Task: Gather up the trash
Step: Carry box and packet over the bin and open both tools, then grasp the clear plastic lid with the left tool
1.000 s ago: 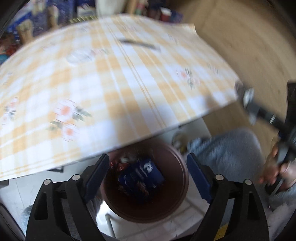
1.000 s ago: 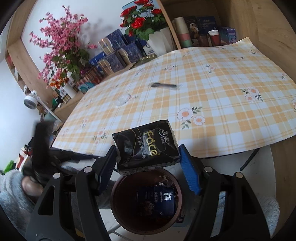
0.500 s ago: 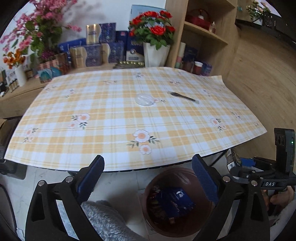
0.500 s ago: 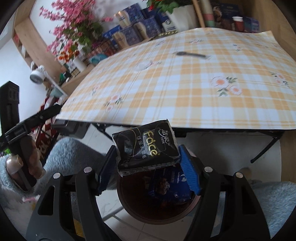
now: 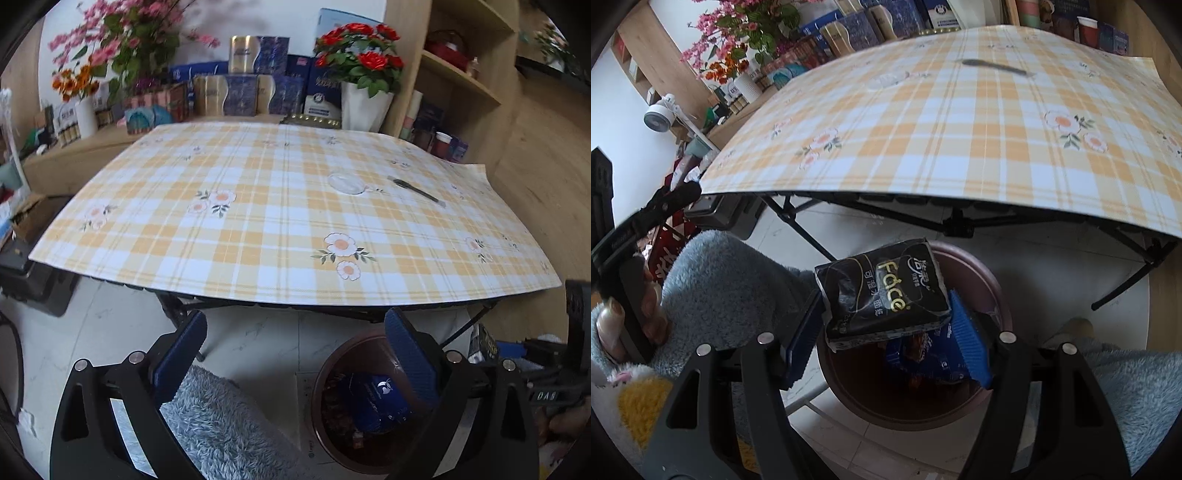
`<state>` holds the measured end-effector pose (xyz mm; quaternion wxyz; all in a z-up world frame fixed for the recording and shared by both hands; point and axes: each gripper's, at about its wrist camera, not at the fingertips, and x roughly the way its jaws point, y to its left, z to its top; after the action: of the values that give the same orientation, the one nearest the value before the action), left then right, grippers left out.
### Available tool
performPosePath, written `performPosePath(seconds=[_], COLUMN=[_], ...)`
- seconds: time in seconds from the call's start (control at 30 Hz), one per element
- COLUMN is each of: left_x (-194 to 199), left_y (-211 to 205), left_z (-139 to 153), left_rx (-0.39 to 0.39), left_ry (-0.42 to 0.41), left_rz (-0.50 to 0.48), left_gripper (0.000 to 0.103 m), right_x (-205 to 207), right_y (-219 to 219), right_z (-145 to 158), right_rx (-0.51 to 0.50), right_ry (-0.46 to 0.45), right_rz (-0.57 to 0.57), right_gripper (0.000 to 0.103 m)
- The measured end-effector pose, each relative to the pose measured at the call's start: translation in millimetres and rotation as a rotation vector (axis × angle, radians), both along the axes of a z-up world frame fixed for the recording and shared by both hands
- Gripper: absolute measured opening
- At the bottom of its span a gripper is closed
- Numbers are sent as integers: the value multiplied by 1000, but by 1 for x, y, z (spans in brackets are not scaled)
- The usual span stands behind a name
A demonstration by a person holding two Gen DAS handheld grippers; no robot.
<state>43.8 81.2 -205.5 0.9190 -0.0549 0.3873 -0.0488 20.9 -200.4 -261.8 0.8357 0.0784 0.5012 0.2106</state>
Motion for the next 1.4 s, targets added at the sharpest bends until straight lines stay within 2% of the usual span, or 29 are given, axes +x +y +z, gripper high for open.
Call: performPosePath(seconds=[0.2, 0.4, 0.47, 0.53, 0.6, 0.7, 1.2, 1.3, 1.4], left_x=[6, 7, 8, 9, 9, 8, 10, 11, 18], left_y=[-2, -9, -9, -8, -8, -10, -11, -8, -5], left_z=[-5, -7, -8, -9, -9, -8, -10, -9, -6], left_rx=[-4, 37, 39, 37, 40, 49, 55, 10, -41], left_ry=[30, 39, 46, 51, 52, 49, 56, 55, 58], left_rz=[9, 5, 7, 10, 14, 16, 17, 0, -29], left_gripper=[95, 95, 95, 95, 95, 95, 95, 95, 95], right_x=[-3, -2, -2, -2, -4, -4, 6, 12, 18], right_y=[7, 11, 11, 11, 12, 11, -27, -36, -49], right_z=[-5, -9, -9, -8, -7, -4, 10, 15, 27], right_rx=[-28, -43, -41, -37, -38, -44, -50, -64, -40], right_ry=[11, 28, 30, 27, 17, 6, -42, -49, -95], right_rz=[21, 34, 35, 37, 40, 34, -139, -182, -214], right_gripper=[70, 70, 75, 88, 94, 97, 97, 97, 97])
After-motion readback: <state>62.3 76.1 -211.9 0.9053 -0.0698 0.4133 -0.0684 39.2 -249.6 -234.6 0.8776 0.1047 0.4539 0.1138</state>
